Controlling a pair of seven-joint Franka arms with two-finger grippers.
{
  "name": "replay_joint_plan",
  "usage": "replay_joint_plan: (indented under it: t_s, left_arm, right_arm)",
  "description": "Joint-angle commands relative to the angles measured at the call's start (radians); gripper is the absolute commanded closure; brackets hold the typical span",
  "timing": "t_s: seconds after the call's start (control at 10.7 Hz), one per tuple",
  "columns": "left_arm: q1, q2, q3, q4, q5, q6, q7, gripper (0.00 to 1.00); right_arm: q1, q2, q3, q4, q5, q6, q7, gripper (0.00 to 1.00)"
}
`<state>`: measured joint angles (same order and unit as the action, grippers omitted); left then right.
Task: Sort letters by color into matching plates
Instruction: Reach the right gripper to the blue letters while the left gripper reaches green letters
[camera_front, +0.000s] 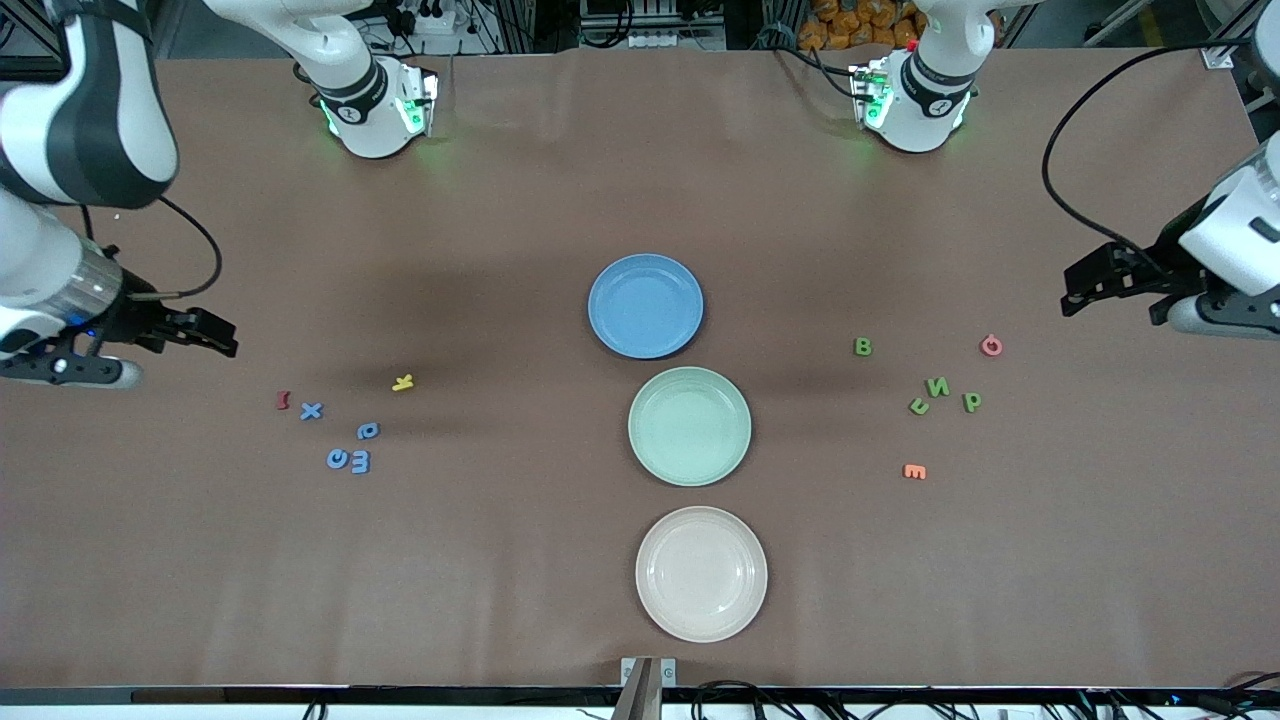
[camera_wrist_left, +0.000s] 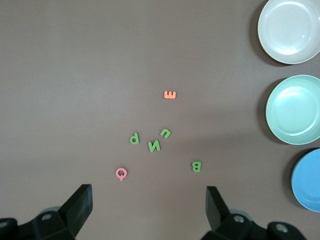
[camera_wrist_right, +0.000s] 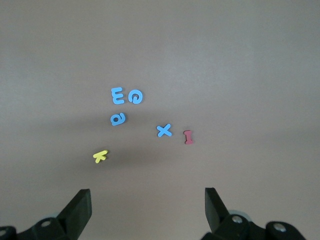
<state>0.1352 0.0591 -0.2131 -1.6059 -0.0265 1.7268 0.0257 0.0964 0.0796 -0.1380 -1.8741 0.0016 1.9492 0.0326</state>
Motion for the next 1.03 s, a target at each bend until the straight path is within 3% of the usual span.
replay_joint_plan:
  t_s: [0.0,0.37,0.75,0.93]
  left_arm:
    - [0.006,-0.016,-0.009,-0.104,-0.020,0.117,0.003,0.00]
    - [0.004,-0.016,-0.012,-0.239,-0.020,0.269,0.005,0.00]
    - [-0.005,-0.007,-0.015,-0.272,-0.010,0.297,0.003,0.00]
    - [-0.005,-0.005,-0.015,-0.290,-0.009,0.300,0.003,0.00]
  right_arm:
    - [-0.017,0.067,0.003,-0.068,0.021,0.127,0.001,0.00]
    - [-0.018,0.181,0.003,-0.117,0.052,0.298,0.001,0.00]
    - [-0.032,0.265,0.012,-0.120,0.054,0.393,0.001,0.00]
    - [-0.059,0.282,0.055,-0.129,0.054,0.425,0.001,0.00]
